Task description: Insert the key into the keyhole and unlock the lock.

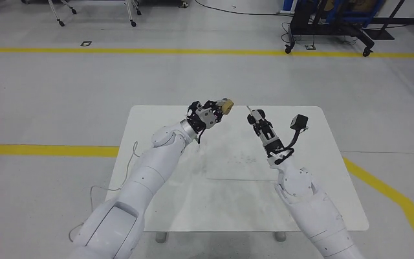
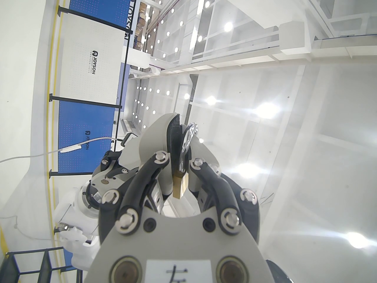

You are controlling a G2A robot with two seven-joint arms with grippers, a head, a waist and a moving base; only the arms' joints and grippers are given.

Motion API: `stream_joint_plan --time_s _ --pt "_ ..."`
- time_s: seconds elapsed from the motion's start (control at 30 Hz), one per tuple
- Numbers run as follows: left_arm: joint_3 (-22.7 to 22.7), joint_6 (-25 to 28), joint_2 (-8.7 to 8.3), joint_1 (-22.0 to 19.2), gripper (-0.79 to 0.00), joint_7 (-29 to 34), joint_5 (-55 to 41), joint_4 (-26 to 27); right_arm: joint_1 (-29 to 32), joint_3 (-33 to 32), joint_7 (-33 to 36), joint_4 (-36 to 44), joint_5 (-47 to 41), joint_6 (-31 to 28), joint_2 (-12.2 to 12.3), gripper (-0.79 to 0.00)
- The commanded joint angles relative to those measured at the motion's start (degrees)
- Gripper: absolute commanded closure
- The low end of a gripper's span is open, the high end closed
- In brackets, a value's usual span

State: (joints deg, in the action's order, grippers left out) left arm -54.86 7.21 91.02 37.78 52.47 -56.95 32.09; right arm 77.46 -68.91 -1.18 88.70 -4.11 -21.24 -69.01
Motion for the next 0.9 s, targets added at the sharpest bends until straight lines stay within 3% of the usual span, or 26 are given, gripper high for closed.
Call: stream_joint_plan --time_s 0.0,0.13,0.2,0.27,0.47,0.67,0.87 --pt "0.00 0.00 0.00 0.00 0.000 0.00 0.00 0.00 0.00 0.00 0.00 0.00 0.00 0.00 0.00 0.000" --pt "0.00 0.00 0.00 0.00 0.000 0.00 0.00 0.00 0.00 0.00 0.00 0.00 0.00 0.00 0.00 0.000" --pt "-1.90 0.39 -0.10 0.12 0.000 -8.54 -1.86 -1.68 0.11 0.06 0.15 0.22 -0.32 -0.07 -0.02 0.000" --pt "-3.60 -2.68 0.22 0.34 0.000 -13.95 -6.05 -2.45 1.25 -0.30 2.43 2.08 -4.80 0.38 -0.07 0.000" --pt "-2.08 -6.72 2.63 -1.71 0.000 -26.48 -7.49 -4.97 3.89 -2.59 2.54 8.79 -1.10 15.88 0.36 0.000" --pt "0.36 -8.35 4.05 -3.45 0.000 -25.18 -3.43 -9.36 7.11 -3.32 4.58 16.72 3.51 27.43 0.74 0.000" --pt "1.79 -7.74 4.05 -3.30 0.000 -17.42 1.57 -12.54 9.83 -4.18 6.00 21.22 3.31 29.62 0.84 0.000"
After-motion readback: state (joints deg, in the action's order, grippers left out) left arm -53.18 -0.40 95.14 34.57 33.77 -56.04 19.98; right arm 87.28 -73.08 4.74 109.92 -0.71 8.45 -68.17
